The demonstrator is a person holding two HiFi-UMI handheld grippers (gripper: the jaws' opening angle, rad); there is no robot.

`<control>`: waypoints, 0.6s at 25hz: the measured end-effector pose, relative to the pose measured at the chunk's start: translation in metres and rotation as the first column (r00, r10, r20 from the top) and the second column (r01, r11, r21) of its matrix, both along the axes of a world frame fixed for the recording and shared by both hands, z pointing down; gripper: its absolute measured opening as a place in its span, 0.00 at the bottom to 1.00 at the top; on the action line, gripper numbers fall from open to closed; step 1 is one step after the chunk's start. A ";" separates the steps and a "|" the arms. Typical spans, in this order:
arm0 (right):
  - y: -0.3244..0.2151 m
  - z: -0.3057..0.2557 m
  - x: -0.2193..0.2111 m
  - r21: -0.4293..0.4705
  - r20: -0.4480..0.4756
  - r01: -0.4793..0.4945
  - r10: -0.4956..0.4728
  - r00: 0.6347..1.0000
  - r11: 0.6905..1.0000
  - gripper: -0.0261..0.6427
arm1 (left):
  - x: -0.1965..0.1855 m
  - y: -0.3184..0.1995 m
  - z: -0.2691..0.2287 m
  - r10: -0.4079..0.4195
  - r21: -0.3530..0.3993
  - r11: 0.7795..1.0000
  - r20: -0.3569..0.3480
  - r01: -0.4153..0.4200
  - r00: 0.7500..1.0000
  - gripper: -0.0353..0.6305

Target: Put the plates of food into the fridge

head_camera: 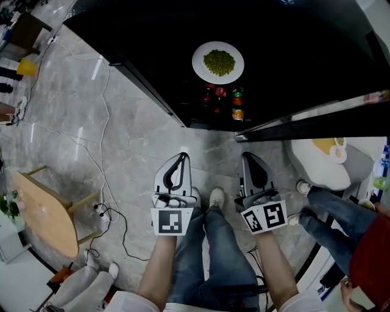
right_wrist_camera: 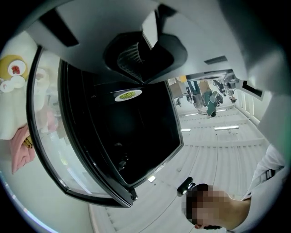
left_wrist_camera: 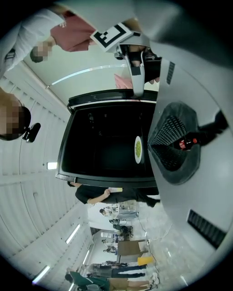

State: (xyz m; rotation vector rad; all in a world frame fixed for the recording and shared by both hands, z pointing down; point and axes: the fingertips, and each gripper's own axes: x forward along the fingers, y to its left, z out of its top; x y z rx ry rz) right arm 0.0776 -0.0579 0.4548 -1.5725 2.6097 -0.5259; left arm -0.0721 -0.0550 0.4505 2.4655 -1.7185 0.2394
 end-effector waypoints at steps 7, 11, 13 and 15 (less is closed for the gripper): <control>0.021 0.002 -0.012 -0.019 -0.011 0.053 -0.053 0.999 0.998 0.05 | -0.005 0.013 -0.002 -0.011 -0.005 1.000 -0.011 0.011 1.000 0.06; 0.031 0.000 -0.017 -0.032 -0.028 0.070 -0.071 0.997 0.997 0.05 | -0.009 0.019 -0.003 -0.022 -0.032 0.999 -0.010 0.022 1.000 0.06; 0.032 -0.003 -0.015 -0.034 -0.035 0.061 -0.062 0.997 0.998 0.05 | -0.010 0.020 -0.006 -0.028 -0.034 0.999 -0.019 0.028 0.999 0.06; 0.032 -0.006 -0.013 -0.031 -0.041 0.055 -0.056 0.998 0.998 0.05 | -0.010 0.020 -0.011 -0.029 -0.031 0.999 -0.019 0.028 0.999 0.06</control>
